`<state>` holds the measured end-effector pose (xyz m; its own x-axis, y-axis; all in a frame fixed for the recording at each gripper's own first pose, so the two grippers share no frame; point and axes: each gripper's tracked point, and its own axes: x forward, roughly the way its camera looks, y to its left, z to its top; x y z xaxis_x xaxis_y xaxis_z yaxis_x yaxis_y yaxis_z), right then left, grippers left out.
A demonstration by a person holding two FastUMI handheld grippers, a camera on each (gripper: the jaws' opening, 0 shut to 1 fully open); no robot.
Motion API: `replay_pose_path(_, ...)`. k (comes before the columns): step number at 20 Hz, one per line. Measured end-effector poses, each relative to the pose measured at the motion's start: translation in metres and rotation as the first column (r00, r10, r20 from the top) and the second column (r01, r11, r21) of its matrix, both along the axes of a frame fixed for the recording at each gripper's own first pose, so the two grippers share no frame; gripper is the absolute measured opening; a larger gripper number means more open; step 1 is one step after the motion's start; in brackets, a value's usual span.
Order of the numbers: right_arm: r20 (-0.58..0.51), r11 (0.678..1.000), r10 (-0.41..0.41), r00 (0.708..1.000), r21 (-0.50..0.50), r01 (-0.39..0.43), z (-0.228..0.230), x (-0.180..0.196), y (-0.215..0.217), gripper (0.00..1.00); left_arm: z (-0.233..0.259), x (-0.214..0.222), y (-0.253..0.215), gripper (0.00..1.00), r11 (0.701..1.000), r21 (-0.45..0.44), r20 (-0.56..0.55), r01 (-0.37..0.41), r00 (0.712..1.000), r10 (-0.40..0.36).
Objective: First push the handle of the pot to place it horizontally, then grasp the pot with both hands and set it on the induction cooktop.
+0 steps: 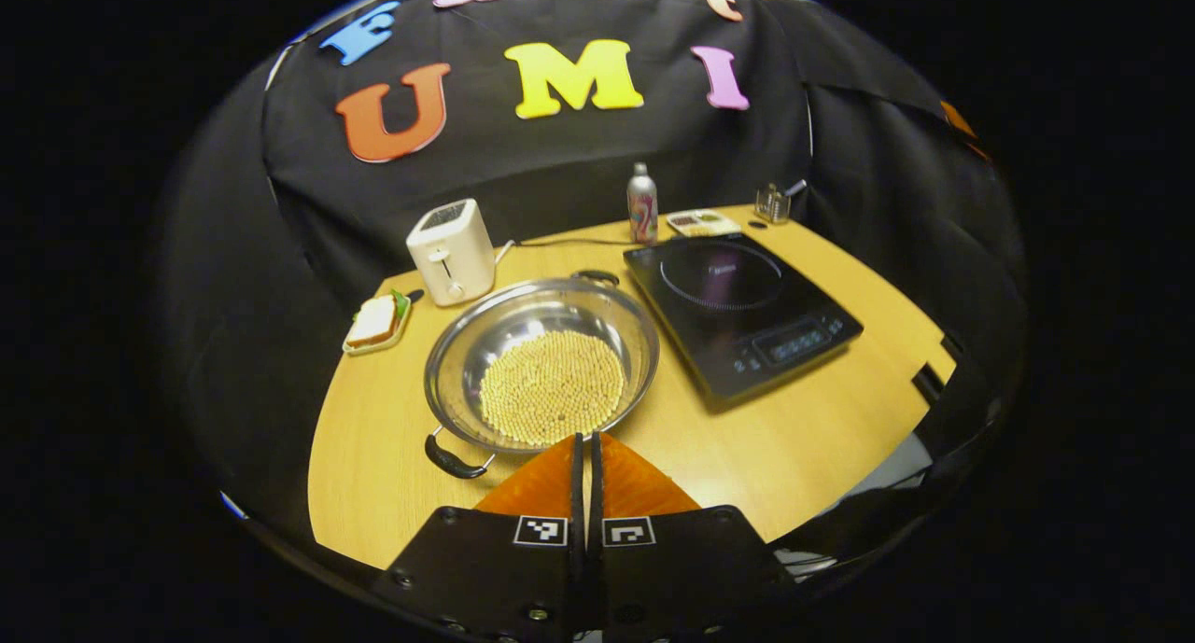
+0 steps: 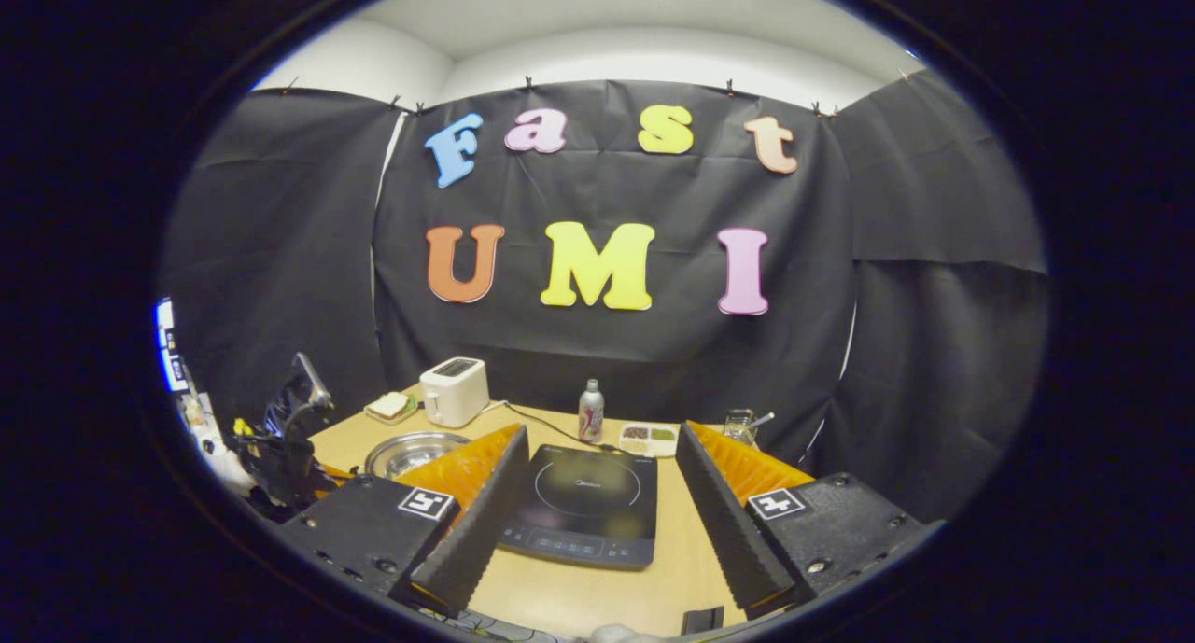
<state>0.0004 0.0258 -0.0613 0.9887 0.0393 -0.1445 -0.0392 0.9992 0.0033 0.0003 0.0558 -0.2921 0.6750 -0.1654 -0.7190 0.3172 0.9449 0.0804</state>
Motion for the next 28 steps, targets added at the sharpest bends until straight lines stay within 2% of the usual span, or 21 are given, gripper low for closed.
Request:
replay_pose_path(3,0.000,0.999,-0.044,0.999,0.008,0.044,-0.002,0.001,-0.015,0.98,-0.037,0.005,0.027,0.00,0.997,0.074,-0.101,0.024,0.995,-0.017)
replay_pose_path(7,-0.017,0.996,-0.093,0.995,0.008,0.094,-0.010,0.000,-0.033,0.99,-0.057,0.020,0.047,0.00,0.997,0.077,-0.166,-0.002,0.986,0.015)
replay_pose_path(8,-0.020,0.995,-0.103,0.994,0.012,0.104,-0.012,0.000,-0.036,0.97,-0.060,0.024,0.052,0.10,0.996,0.084,-0.178,-0.009,0.984,0.023)
replay_pose_path(9,-0.024,0.994,-0.110,0.994,0.013,0.111,-0.013,-0.001,-0.038,0.97,-0.063,0.027,0.057,0.10,0.996,0.092,-0.184,-0.013,0.982,0.030)
replay_pose_path(11,-0.030,0.993,-0.117,0.993,0.010,0.117,-0.016,-0.002,-0.041,0.97,-0.069,0.031,0.070,0.10,0.993,0.116,-0.198,-0.022,0.979,0.045)
replay_pose_path(12,-0.033,0.993,-0.119,0.992,0.005,0.119,-0.018,-0.001,-0.041,0.98,-0.071,0.032,0.071,0.00,0.993,0.113,-0.209,-0.022,0.977,0.045)
replay_pose_path(13,-0.037,0.993,-0.120,0.992,0.001,0.120,-0.019,0.000,-0.043,0.97,-0.071,0.032,0.073,0.10,0.993,0.116,-0.211,-0.025,0.976,0.049)
replay_pose_path(14,-0.039,0.993,-0.119,0.992,0.000,0.119,-0.020,0.002,-0.043,0.98,-0.071,0.033,0.075,0.10,0.992,0.124,-0.214,-0.019,0.976,0.045)
replay_pose_path(15,-0.041,0.993,-0.119,0.992,0.003,0.119,-0.020,0.003,-0.044,0.98,-0.070,0.034,0.079,0.00,0.991,0.131,-0.210,-0.020,0.977,0.047)
replay_pose_path(18,-0.045,0.993,-0.113,0.993,0.008,0.114,-0.021,0.006,-0.043,1.00,-0.070,0.039,0.088,0.00,0.988,0.149,-0.210,-0.024,0.976,0.056)
replay_pose_path(19,-0.048,0.994,-0.112,0.993,0.002,0.112,-0.021,0.006,-0.043,1.00,-0.070,0.044,0.092,0.10,0.988,0.151,-0.208,-0.029,0.976,0.061)
replay_pose_path(21,-0.056,0.994,-0.110,0.992,-0.006,0.110,-0.024,0.007,-0.043,0.97,-0.072,0.048,0.101,0.10,0.987,0.151,-0.214,-0.051,0.973,0.083)
replay_pose_path(22,-0.057,0.994,-0.110,0.992,-0.003,0.110,-0.024,0.007,-0.044,0.98,-0.073,0.051,0.106,0.00,0.987,0.146,-0.217,-0.065,0.971,0.096)
replay_pose_path(23,-0.060,0.994,-0.110,0.992,0.002,0.110,-0.024,0.006,-0.044,0.98,-0.074,0.053,0.109,0.00,0.986,0.145,-0.219,-0.080,0.969,0.111)
replay_pose_path(24,-0.064,0.994,-0.113,0.991,0.001,0.113,-0.026,0.006,-0.046,0.98,-0.073,0.057,0.114,0.10,0.985,0.145,-0.218,-0.094,0.968,0.124)
replay_pose_path(25,-0.066,0.993,-0.116,0.991,0.000,0.117,-0.026,0.006,-0.047,1.00,-0.073,0.060,0.117,0.00,0.984,0.145,-0.215,-0.103,0.968,0.133)
replay_pose_path(26,-0.067,0.993,-0.119,0.991,-0.003,0.119,-0.026,0.006,-0.047,0.99,-0.074,0.063,0.121,0.10,0.982,0.152,-0.217,-0.108,0.966,0.140)
replay_pose_path(27,-0.068,0.992,-0.122,0.990,-0.007,0.122,-0.026,0.006,-0.048,0.98,-0.075,0.067,0.126,0.10,0.982,0.156,-0.214,-0.110,0.967,0.142)
replay_pose_path(28,-0.068,0.992,-0.125,0.990,-0.011,0.124,-0.026,0.005,-0.048,0.97,-0.075,0.070,0.130,0.00,0.981,0.159,-0.209,-0.112,0.967,0.145)
